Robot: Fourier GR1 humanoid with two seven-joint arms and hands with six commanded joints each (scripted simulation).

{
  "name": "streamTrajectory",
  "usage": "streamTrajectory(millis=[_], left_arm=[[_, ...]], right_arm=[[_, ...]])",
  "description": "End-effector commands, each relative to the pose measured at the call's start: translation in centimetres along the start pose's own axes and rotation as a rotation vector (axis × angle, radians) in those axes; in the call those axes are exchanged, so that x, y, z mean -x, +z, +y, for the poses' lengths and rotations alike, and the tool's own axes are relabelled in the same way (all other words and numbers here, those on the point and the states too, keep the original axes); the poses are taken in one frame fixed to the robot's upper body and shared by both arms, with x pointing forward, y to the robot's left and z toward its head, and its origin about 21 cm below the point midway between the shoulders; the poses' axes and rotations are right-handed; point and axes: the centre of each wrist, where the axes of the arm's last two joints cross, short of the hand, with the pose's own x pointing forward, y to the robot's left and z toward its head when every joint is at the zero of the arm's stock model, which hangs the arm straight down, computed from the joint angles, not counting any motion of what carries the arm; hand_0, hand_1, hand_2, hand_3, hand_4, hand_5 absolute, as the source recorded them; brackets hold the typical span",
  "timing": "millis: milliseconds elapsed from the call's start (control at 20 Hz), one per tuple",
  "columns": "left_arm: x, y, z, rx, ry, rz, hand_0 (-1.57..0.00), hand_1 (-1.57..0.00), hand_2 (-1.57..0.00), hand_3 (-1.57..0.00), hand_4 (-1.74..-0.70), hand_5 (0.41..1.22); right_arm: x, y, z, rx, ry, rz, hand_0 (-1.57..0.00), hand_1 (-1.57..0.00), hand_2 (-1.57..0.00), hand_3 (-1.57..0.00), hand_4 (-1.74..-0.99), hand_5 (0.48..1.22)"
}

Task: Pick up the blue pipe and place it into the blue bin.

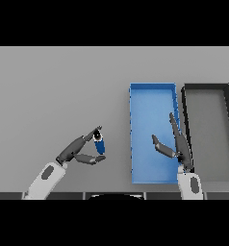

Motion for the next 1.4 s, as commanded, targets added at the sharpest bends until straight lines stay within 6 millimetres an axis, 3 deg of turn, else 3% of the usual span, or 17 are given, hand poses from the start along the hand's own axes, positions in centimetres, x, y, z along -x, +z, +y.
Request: streamTrajectory(millis=[0, 200, 400, 500, 550, 600, 700, 850, 900, 1100, 1200, 1350], left_arm=[[0.3, -0.6, -0.3, 0.008, -0.003, 0.002, 0.00, 0.00, 0.00, 0.00, -1.12, 0.456], [0.8, -1.7, -1.1, 0.007, -0.054, 0.026, 0.00, 0.00, 0.00, 0.00, -1.05, 0.418], [0.8, -3.2, -2.2, 0.022, 0.011, -0.018, 0.00, 0.00, 0.00, 0.00, -1.11, 0.463], [1.0, -3.6, -2.5, 0.020, 0.069, -0.038, 0.00, -0.04, -0.15, -0.12, -1.19, 0.550], [1.0, -3.6, -3.0, 0.015, 0.101, -0.060, -0.01, -0.16, -0.31, -0.28, -1.24, 0.613], [1.1, -3.8, -3.2, 0.010, 0.136, -0.067, -0.12, -0.32, -0.49, -0.53, -1.28, 0.735], [1.0, -4.0, -3.7, -0.002, 0.157, -0.067, -0.60, -0.75, -0.87, -0.91, -1.44, 0.910], [0.5, -3.8, -4.3, 0.016, 0.156, -0.079, -1.07, -1.15, -1.21, -1.19, -1.58, 1.062], [0.5, -3.8, -4.5, 0.014, 0.139, -0.080, -1.17, -1.24, -1.28, -1.27, -1.55, 1.094], [-0.3, -4.4, -5.3, -0.007, 0.122, -0.151, -1.41, -1.43, -1.45, -1.45, -1.49, 1.169], [-0.8, -4.2, -4.7, -0.021, 0.116, -0.204, -1.47, -1.48, -1.50, -1.49, -1.48, 1.188], [-3.2, -4.8, -4.7, -0.020, 0.121, -0.287, -1.52, -1.53, -1.53, -1.53, -1.47, 1.204]], right_arm=[[0.2, 0.2, -0.2, 0.003, 0.005, -0.008, 0.00, 0.00, 0.00, 0.00, -1.211, 0.634], [0.3, 0.0, -0.9, 0.016, 0.009, -0.002, 0.00, 0.00, 0.00, 0.00, -1.221, 0.645], [0.4, 0.6, -0.5, 0.012, 0.016, -0.021, 0.00, 0.00, 0.00, 0.00, -1.207, 0.650], [0.4, 0.7, -0.7, 0.014, 0.025, -0.026, 0.00, 0.00, 0.00, 0.00, -1.213, 0.655], [0.5, 0.9, -0.8, 0.013, 0.015, -0.028, 0.00, 0.00, 0.00, 0.00, -1.217, 0.655], [0.4, 0.8, -0.8, 0.014, 0.017, -0.030, 0.00, 0.00, 0.00, 0.00, -1.220, 0.656], [0.6, 0.8, -0.5, 0.010, 0.022, -0.014, 0.00, 0.00, 0.00, 0.00, -1.219, 0.657], [0.4, 0.4, -0.2, 0.001, -0.002, -0.018, 0.00, 0.00, 0.00, 0.00, -1.233, 0.660], [0.4, 0.3, -0.2, 0.002, 0.000, -0.014, 0.00, 0.00, 0.00, 0.00, -1.228, 0.656], [0.6, 0.0, -0.4, -0.001, -0.008, -0.002, 0.00, 0.00, 0.00, 0.00, -1.220, 0.635], [0.6, 0.0, -0.8, -0.001, -0.018, -0.006, 0.00, 0.00, 0.00, 0.00, -1.219, 0.628], [0.1, -0.1, -0.7, 0.004, -0.005, -0.011, 0.00, 0.00, 0.00, 0.00, -1.226, 0.636]])
